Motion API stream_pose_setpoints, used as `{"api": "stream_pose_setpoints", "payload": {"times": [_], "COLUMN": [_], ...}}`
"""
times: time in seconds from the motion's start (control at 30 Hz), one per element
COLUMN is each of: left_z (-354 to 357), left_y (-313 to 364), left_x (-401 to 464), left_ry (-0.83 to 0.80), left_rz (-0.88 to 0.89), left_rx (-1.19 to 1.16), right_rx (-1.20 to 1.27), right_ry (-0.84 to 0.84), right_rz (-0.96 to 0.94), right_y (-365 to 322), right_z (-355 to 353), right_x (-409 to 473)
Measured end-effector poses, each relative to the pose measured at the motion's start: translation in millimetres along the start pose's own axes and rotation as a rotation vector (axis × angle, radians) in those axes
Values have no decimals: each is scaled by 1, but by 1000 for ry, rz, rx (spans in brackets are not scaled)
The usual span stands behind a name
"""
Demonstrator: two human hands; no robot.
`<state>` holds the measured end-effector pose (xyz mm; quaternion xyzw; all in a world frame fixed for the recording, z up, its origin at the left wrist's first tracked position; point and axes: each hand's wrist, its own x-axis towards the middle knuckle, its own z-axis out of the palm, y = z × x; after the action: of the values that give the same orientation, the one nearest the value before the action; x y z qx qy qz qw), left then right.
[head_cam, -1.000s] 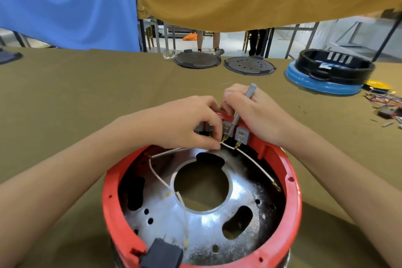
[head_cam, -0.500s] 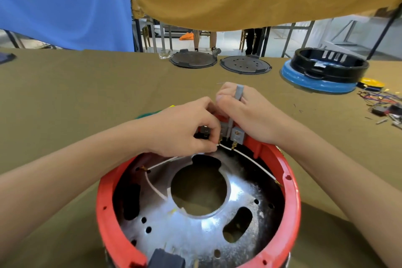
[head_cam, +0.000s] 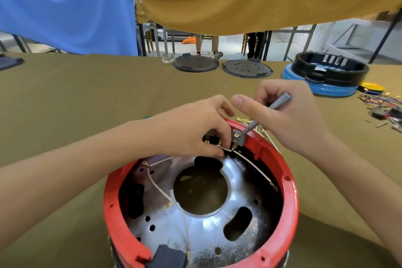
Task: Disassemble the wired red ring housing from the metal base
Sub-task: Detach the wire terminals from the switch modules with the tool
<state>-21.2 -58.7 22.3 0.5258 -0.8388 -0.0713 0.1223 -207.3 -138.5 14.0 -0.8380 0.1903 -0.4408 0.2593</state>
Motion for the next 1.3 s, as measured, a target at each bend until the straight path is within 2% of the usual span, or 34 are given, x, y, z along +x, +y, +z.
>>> {"api": "stream_pose_setpoints", "payload": {"times": [0.1, 0.27, 0.57, 0.77, 0.83, 1.1, 1.3], "left_z": [0, 7, 10, 12, 12, 14, 13], "left_y": [1, -3, -4, -4, -5, -4, -4], "left_x": [5, 2, 2, 2, 2, 4, 3], "left_ry": [3, 17, 39, 55, 51, 56, 50], "left_rz": [16, -5, -30, -53, -50, -57, -72], "left_rx": [11, -107, -155, -141, -153, -198, -180], "right_rx": [-16, -62, -16, -215, -181, -3, 99], "right_ry": [-3, -29, -77, -184, -184, -14, -121], "right_rz": [11, 6, 43, -121, -77, 172, 397], "right_y": [1, 3, 7, -4, -4, 1, -1], "right_z": [2, 3, 12, 7, 8, 23, 24], "right_x": [-5, -11, -6, -11, -9, -3, -4]}}
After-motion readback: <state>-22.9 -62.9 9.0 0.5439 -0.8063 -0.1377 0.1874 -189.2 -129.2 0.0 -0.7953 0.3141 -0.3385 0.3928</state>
